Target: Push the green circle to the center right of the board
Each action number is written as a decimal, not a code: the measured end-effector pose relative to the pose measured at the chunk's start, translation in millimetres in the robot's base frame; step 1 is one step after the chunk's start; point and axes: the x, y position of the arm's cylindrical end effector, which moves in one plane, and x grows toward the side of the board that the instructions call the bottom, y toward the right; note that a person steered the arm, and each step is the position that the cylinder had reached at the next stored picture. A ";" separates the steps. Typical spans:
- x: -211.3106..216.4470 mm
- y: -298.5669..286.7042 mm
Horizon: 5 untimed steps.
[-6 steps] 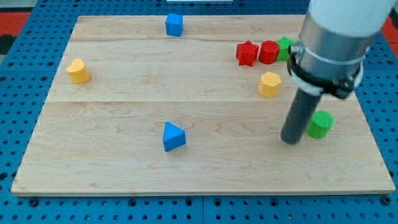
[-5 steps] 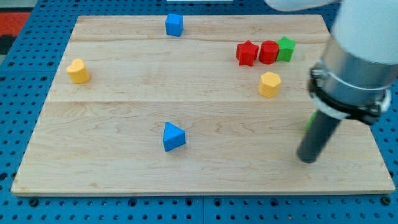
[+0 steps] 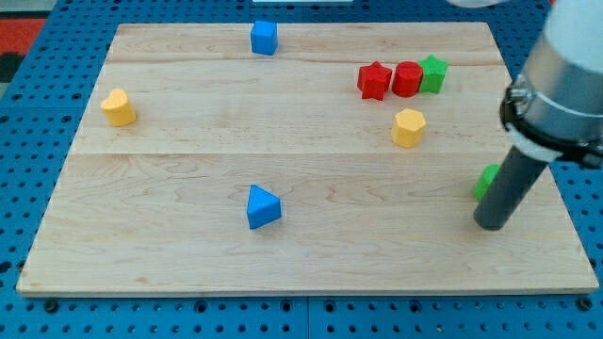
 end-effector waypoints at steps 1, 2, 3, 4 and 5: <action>-22.5 11.4; -43.6 19.6; -52.8 40.3; -50.8 43.3; -42.4 46.9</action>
